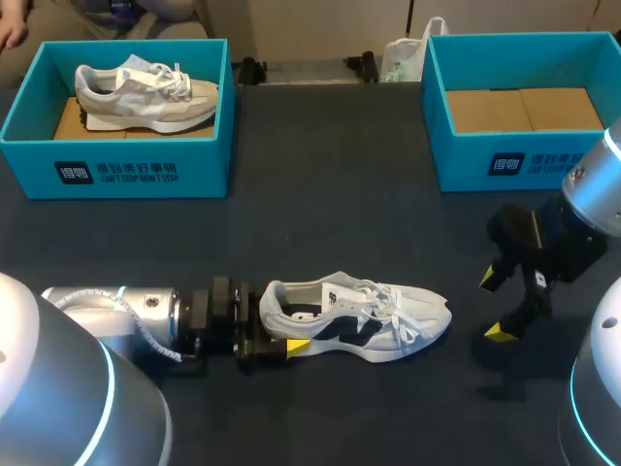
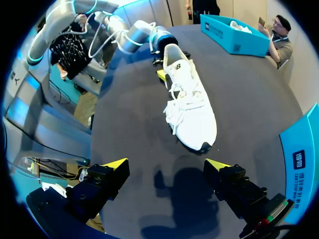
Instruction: Take the shoe out of the shoebox, open the shoe tongue, remove and reinsert the insole, then place the shoe into the shoebox
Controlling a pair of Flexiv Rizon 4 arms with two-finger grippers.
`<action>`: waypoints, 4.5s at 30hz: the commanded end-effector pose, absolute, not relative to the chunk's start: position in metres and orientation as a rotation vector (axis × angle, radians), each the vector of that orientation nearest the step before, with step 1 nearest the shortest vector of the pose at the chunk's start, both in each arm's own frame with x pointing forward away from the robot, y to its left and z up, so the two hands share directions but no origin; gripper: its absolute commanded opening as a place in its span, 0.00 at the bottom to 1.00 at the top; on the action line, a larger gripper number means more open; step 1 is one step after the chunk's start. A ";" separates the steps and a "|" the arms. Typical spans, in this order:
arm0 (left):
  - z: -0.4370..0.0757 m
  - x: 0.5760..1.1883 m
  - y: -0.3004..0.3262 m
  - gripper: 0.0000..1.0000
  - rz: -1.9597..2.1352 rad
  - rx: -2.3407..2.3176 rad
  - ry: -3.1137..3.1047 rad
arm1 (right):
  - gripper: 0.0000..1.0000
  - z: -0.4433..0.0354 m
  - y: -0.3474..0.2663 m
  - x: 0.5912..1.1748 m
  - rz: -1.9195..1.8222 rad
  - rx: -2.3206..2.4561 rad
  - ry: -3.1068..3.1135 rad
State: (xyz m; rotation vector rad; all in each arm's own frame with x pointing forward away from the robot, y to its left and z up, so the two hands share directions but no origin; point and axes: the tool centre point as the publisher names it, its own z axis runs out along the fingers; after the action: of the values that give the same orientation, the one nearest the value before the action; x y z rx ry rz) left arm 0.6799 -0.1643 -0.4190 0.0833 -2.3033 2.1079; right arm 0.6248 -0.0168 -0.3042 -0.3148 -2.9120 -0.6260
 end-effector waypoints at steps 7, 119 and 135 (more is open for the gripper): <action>-0.422 0.695 -0.164 0.00 2.093 0.033 -2.286 | 1.00 -0.304 -0.017 0.623 -0.626 -0.316 -2.915; -0.419 0.713 -0.151 0.00 2.012 -0.092 -2.224 | 1.00 -0.248 0.178 0.628 0.197 -2.337 -2.254; -0.417 0.713 -0.154 0.00 2.018 -0.103 -2.217 | 1.00 -0.258 0.183 0.626 0.156 -2.341 -2.241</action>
State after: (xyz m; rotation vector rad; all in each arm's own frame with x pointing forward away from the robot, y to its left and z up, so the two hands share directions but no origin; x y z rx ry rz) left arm 0.7122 -0.1538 -0.4169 -0.0985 -2.2192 2.0193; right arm 0.6305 0.1809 -0.2569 -2.3186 -2.2515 0.1651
